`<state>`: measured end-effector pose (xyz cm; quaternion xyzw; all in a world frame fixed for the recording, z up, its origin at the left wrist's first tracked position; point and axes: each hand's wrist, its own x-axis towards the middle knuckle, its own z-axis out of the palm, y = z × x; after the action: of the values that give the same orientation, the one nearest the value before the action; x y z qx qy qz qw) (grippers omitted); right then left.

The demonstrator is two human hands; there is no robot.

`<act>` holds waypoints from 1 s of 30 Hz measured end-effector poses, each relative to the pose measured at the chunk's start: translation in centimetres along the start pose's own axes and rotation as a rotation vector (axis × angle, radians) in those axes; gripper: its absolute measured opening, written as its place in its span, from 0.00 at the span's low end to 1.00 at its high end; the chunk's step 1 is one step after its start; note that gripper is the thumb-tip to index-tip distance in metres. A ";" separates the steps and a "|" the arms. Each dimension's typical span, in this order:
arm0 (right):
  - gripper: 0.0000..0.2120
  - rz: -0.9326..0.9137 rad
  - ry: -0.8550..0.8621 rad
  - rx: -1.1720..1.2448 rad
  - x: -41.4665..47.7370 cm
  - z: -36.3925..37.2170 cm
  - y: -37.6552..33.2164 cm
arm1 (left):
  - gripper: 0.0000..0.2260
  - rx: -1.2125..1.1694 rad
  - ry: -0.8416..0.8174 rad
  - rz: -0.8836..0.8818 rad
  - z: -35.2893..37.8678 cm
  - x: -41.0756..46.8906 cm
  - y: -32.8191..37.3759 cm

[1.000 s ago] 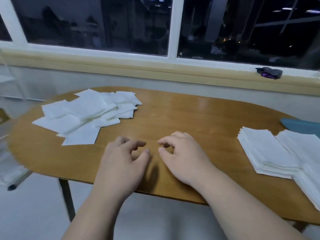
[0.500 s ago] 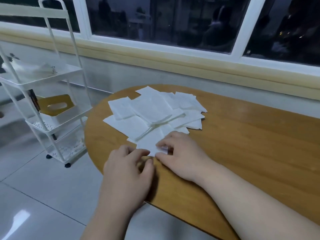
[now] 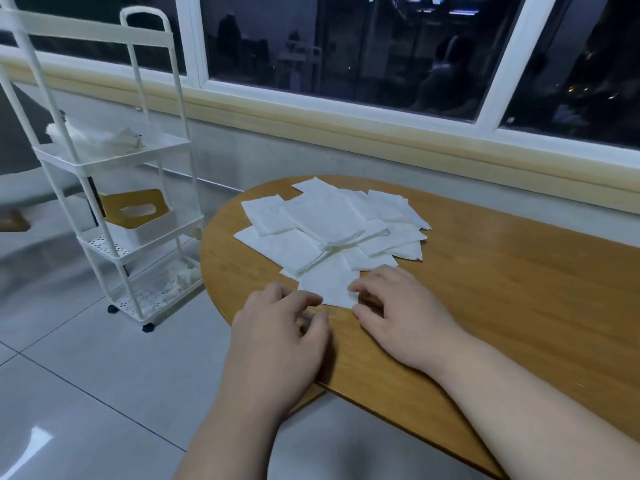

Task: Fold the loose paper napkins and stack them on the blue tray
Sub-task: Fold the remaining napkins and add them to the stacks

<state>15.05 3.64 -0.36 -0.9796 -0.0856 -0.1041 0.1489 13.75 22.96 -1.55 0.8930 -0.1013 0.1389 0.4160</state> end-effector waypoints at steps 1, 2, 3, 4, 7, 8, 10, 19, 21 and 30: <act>0.12 0.011 0.005 0.003 0.1 0.0 0.0 | 0.10 0.003 -0.001 -0.007 0.1 -0.1 0.2; 0.11 0.018 0.010 0.010 0.1 0.1 0.1 | 0.10 0.012 -0.004 -0.014 0.2 -0.2 0.3; 0.09 0.024 0.012 0.019 0.2 0.1 0.1 | 0.10 0.022 -0.006 -0.020 0.2 -0.3 0.5; 0.08 0.028 0.013 0.026 0.3 0.2 0.2 | 0.10 0.029 -0.005 -0.026 0.2 -0.4 0.6; 0.08 0.021 0.003 0.006 0.4 0.3 0.2 | 0.10 0.037 -0.001 -0.043 0.4 -0.5 0.9; 0.08 0.013 -0.002 -0.011 0.5 0.3 0.1 | 0.10 0.046 -0.003 -0.048 0.4 -0.4 1.0; 0.09 0.003 -0.005 -0.027 0.5 0.3 0.0 | 0.10 0.064 -0.007 -0.056 0.5 -0.3 1.0; 0.07 0.062 0.071 0.058 -0.1 -0.3 1.0 | 0.12 0.002 -0.052 -0.033 0.6 0.5 0.3; 0.07 0.052 0.062 0.051 -0.3 -0.2 1.1 | 0.13 0.033 -0.055 -0.016 0.8 0.6 0.1; 0.05 0.031 0.006 0.024 0.4 0.3 -0.2 | 0.12 0.023 -0.067 -0.014 0.7 0.5 0.0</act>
<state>15.45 3.97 -0.52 -0.9786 -0.0711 -0.1037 0.1626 14.38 22.34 -1.80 0.9025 -0.1075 0.1072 0.4031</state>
